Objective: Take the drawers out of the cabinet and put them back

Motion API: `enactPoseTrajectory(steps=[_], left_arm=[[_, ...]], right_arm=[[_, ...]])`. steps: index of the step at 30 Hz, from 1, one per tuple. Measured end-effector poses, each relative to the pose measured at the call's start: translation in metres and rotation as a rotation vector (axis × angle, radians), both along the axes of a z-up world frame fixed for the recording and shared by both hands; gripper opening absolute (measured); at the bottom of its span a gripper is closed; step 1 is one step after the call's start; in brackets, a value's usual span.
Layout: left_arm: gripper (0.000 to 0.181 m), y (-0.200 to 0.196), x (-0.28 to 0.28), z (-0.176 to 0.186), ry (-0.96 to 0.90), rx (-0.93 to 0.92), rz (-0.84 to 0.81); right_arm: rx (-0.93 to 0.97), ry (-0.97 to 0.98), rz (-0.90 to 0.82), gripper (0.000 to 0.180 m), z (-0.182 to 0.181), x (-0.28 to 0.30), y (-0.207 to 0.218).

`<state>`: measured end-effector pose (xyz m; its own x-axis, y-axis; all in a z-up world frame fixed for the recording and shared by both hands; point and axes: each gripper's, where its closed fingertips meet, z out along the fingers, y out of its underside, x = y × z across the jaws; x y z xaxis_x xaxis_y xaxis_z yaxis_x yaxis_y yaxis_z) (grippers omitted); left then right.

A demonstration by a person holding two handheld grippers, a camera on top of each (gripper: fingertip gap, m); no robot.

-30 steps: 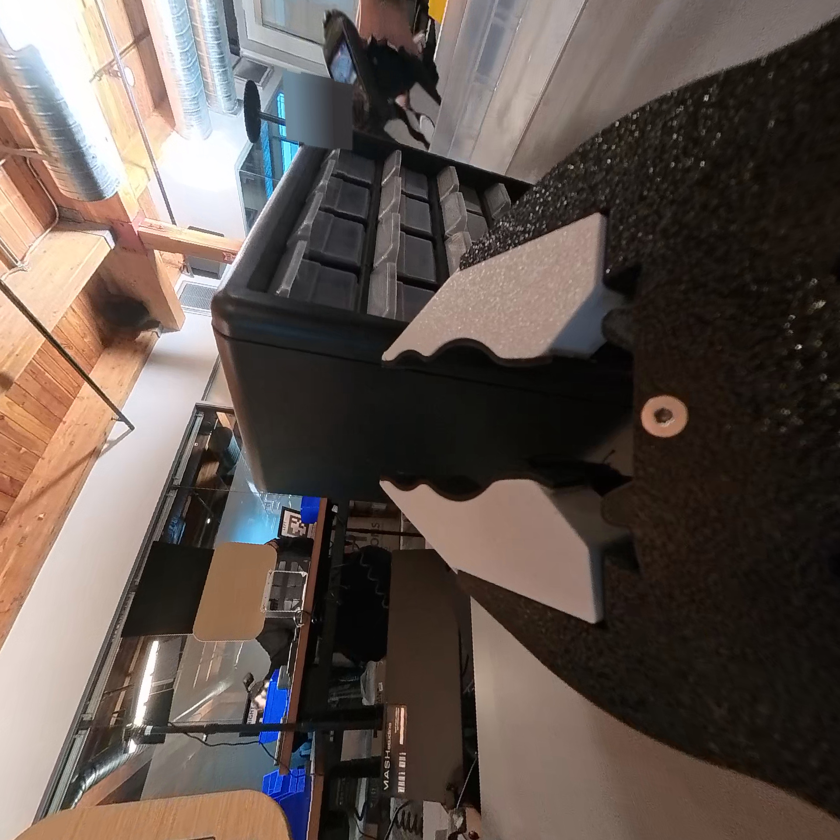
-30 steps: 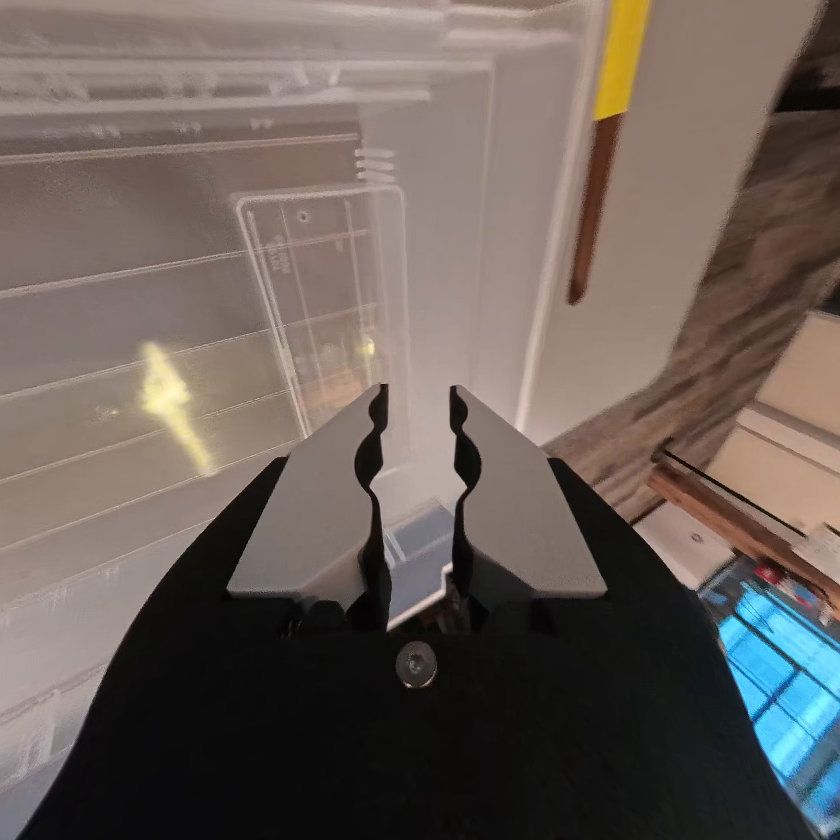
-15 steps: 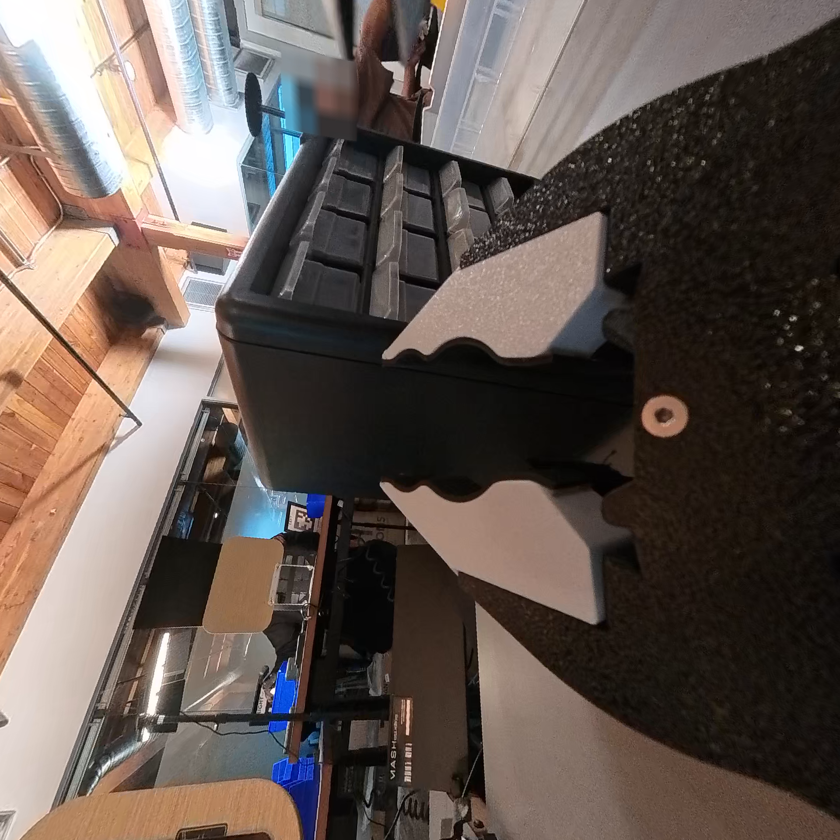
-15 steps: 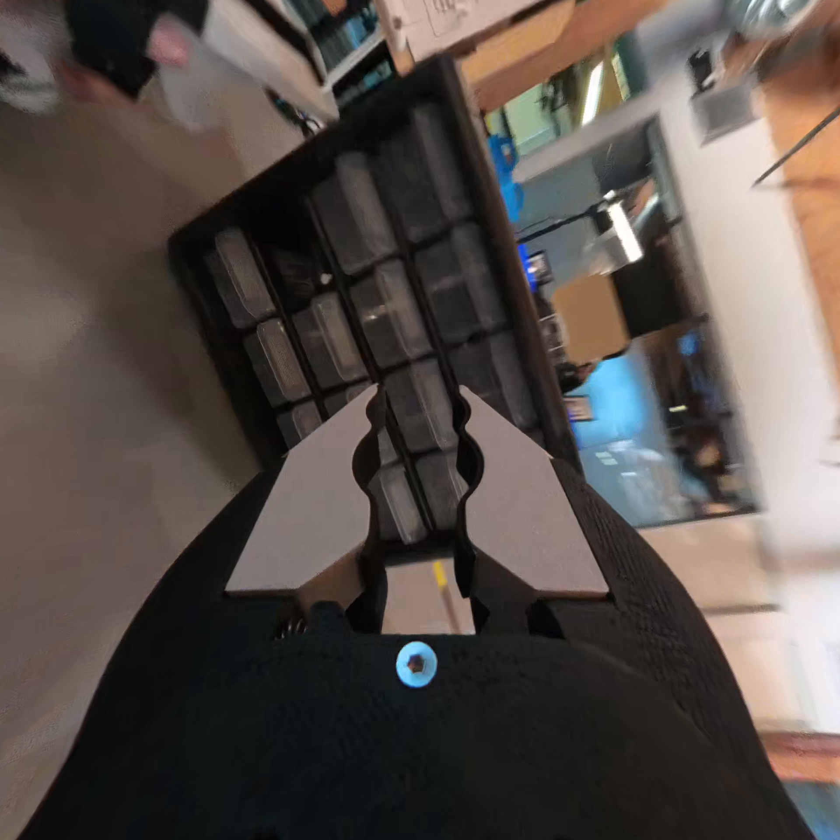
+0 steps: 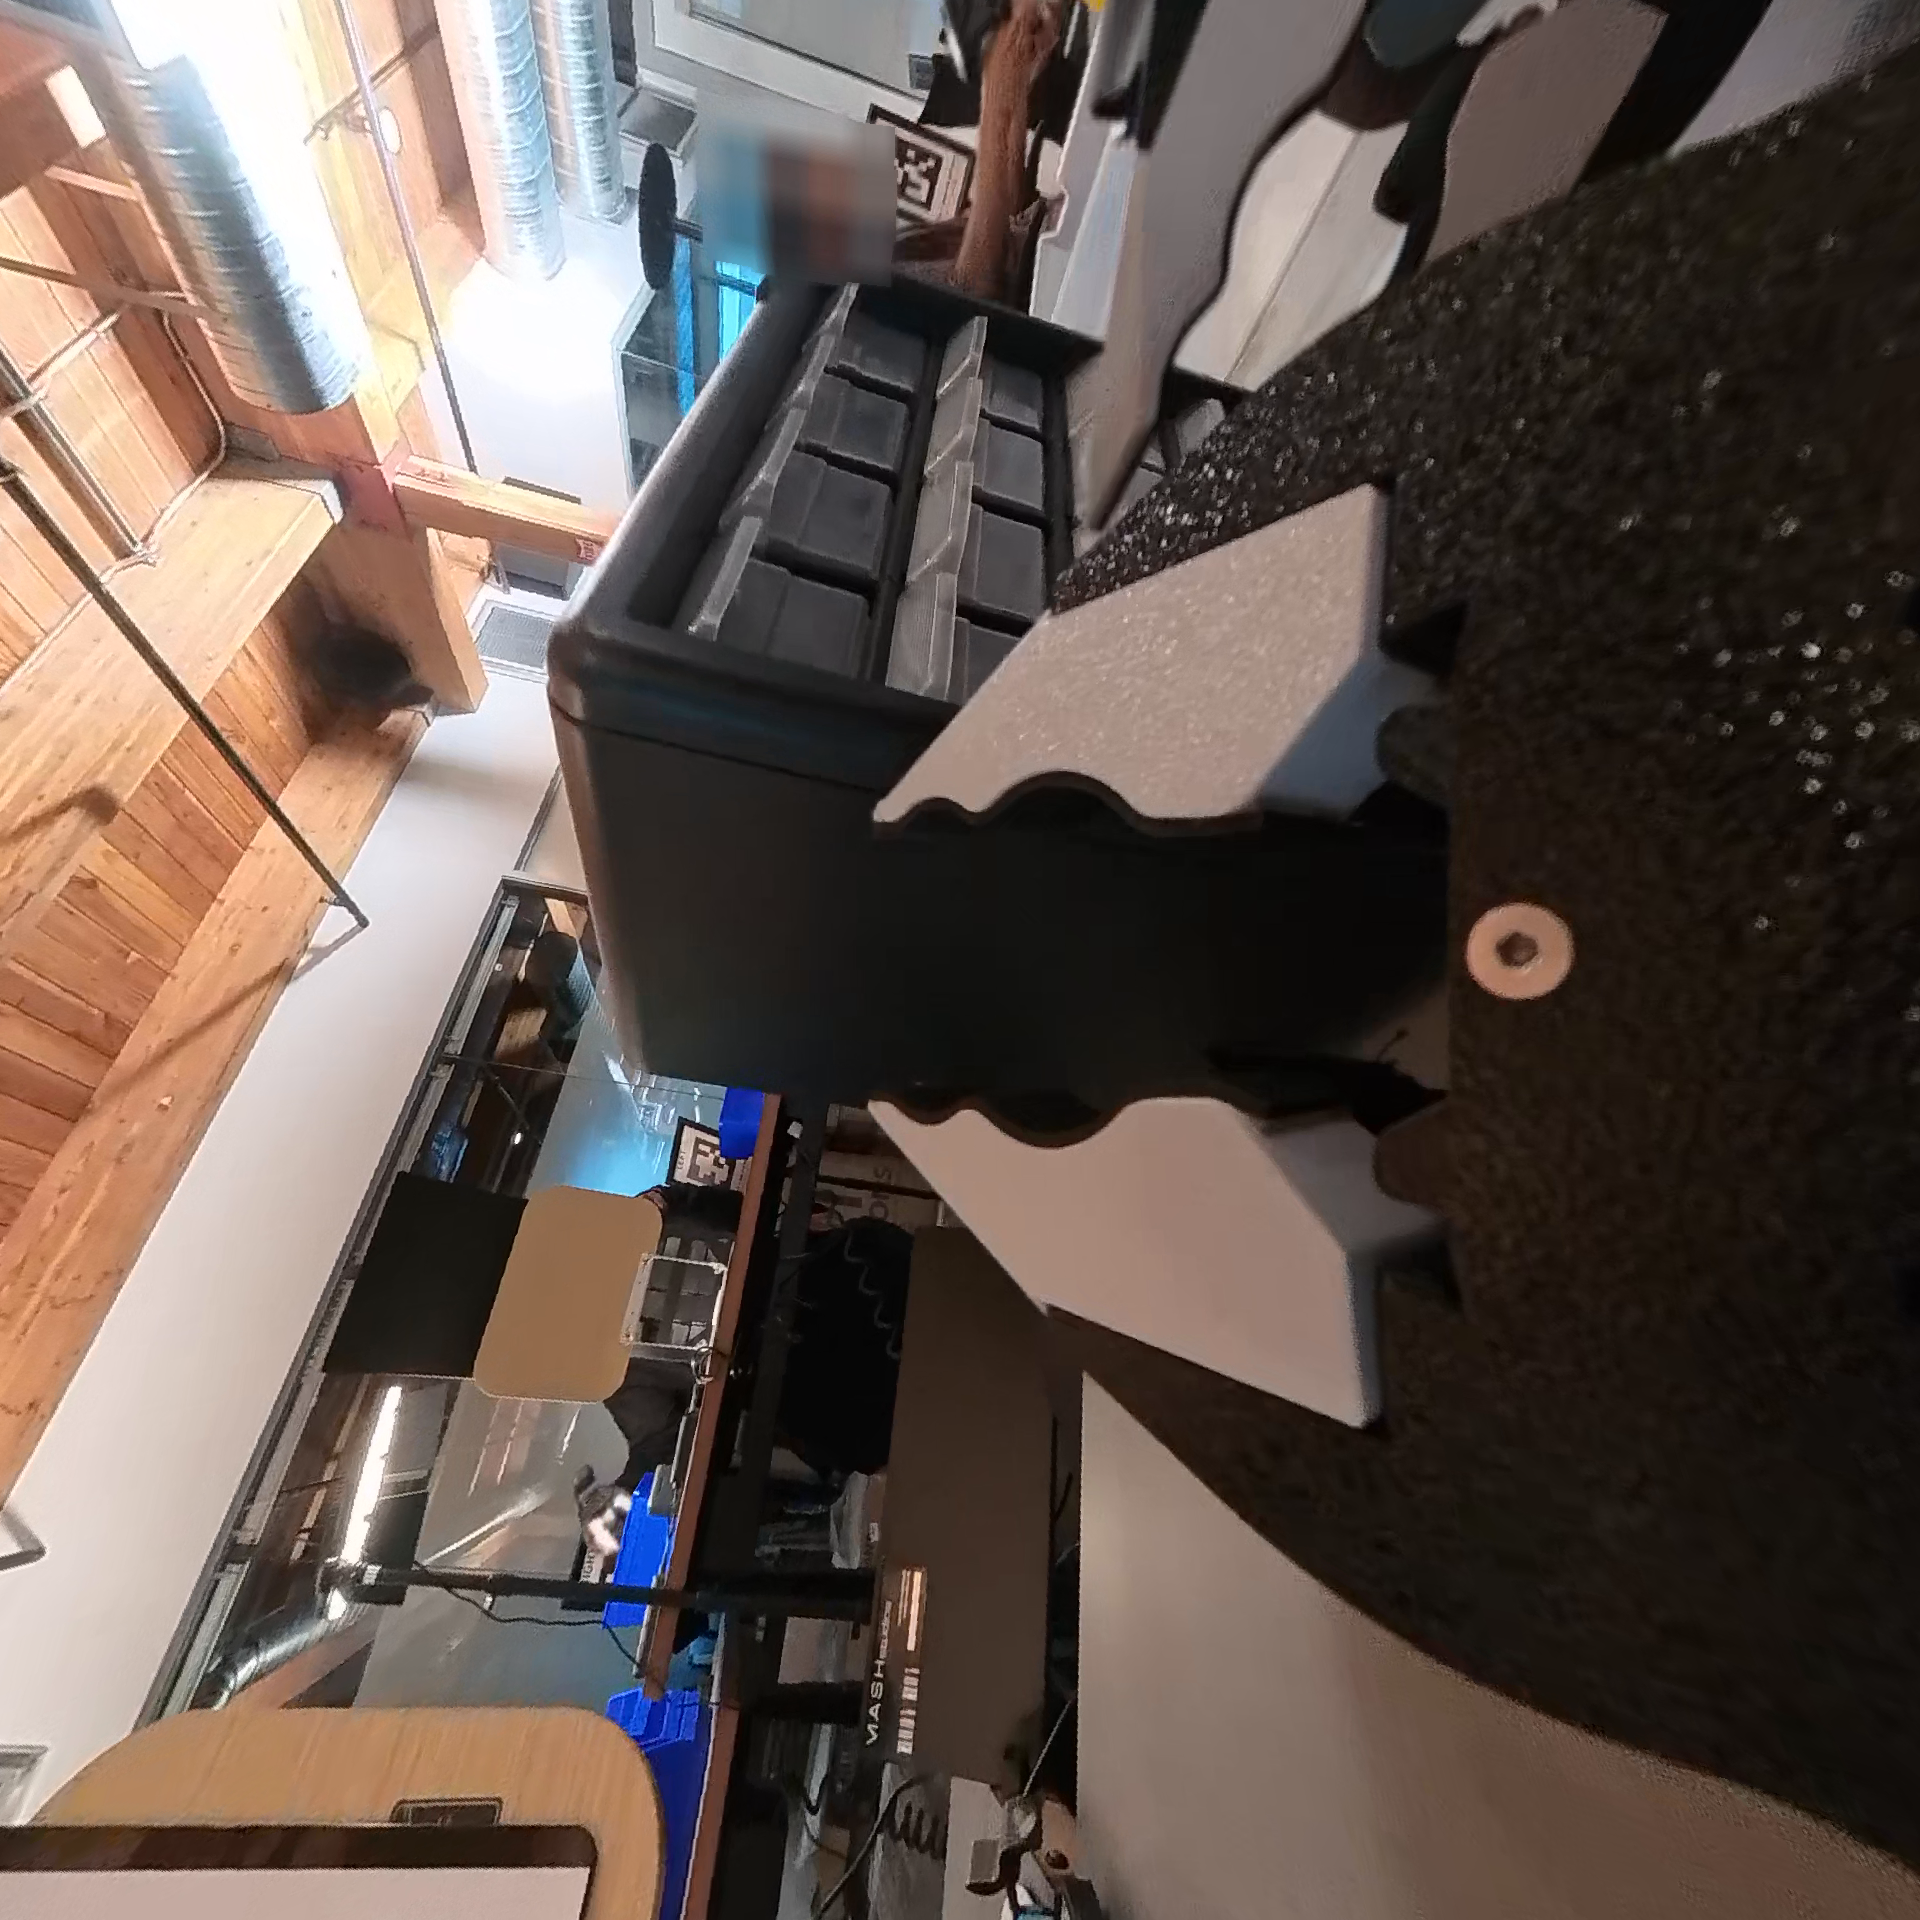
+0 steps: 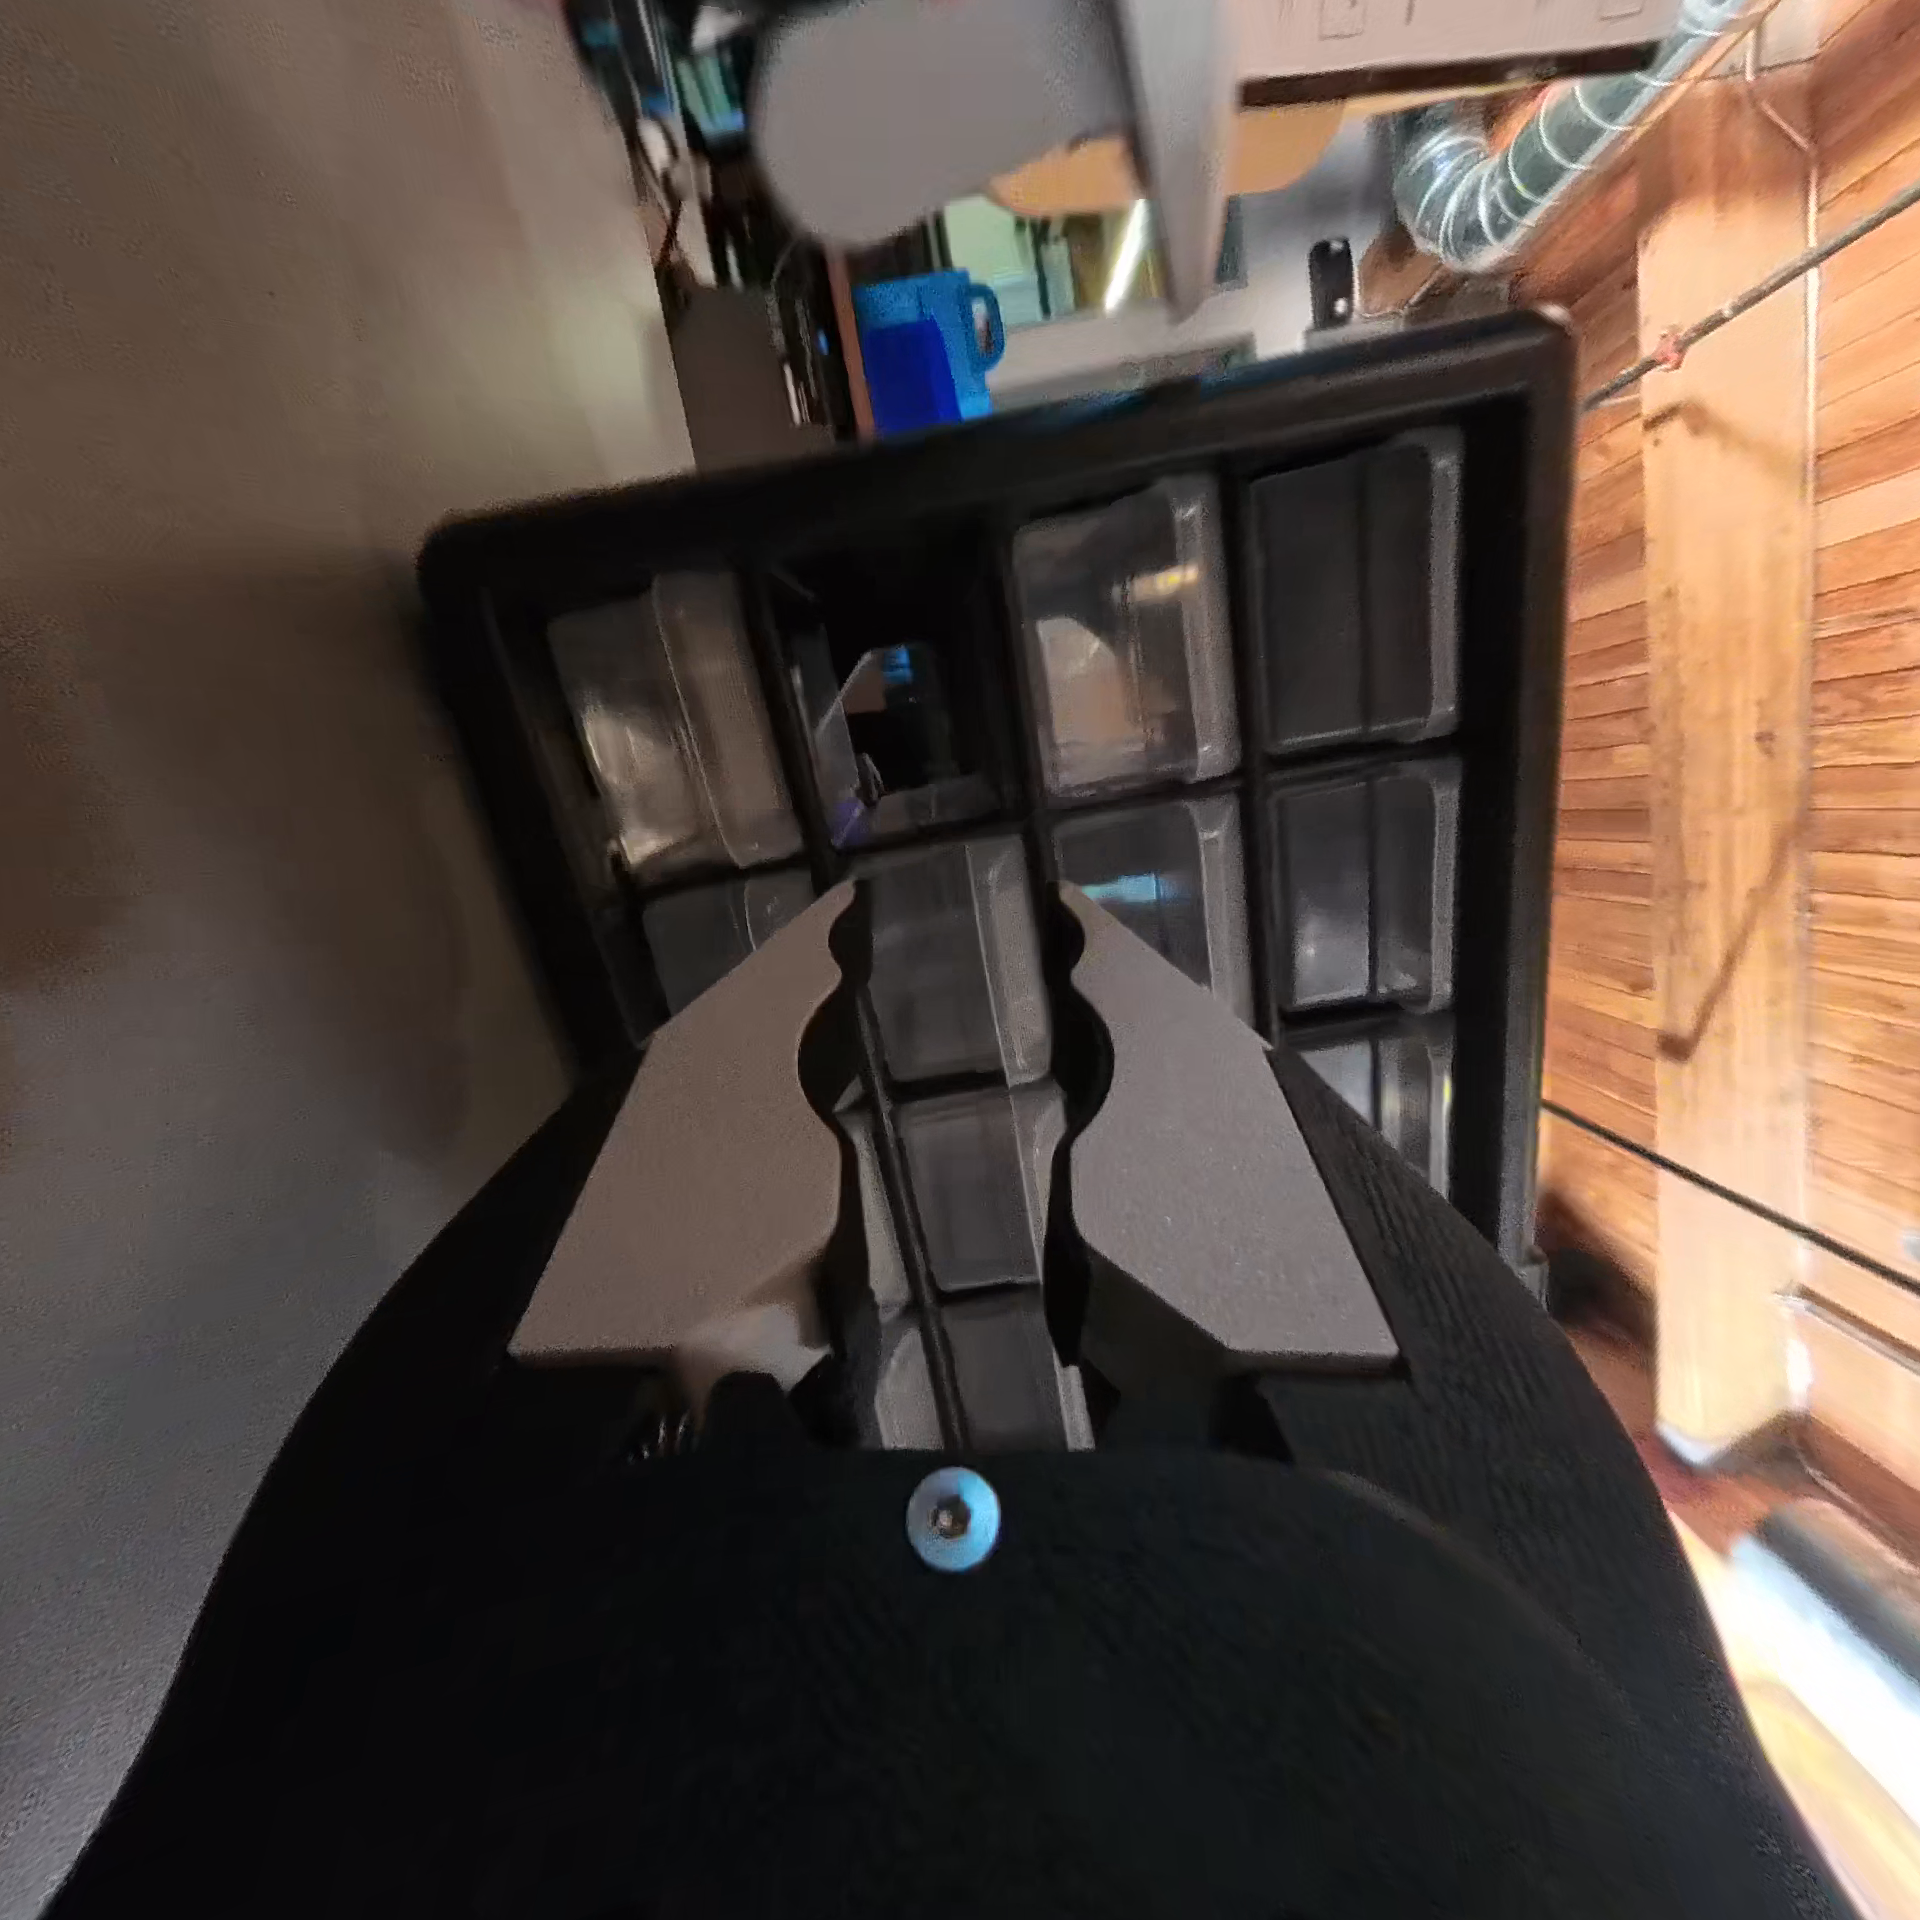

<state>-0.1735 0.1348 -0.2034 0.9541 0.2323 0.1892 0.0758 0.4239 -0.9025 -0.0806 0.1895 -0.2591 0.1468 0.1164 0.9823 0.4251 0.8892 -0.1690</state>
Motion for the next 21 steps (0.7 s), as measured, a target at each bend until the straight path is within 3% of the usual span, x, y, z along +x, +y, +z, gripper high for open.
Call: enactPoseTrajectory(steps=[8,13,21], left_arm=[[0.037,-0.010,-0.004,0.007,0.028,0.034,0.046],[0.037,-0.009,-0.005,0.005,0.022,0.029,0.041],[0.037,-0.005,0.001,0.004,0.026,0.018,0.016]], right_arm=[[0.010,0.040,-0.027,0.025,0.005,-0.003,0.026],[0.051,0.038,-0.020,0.009,0.007,-0.003,0.024],[0.085,0.027,-0.033,0.008,0.007,0.010,0.013]])
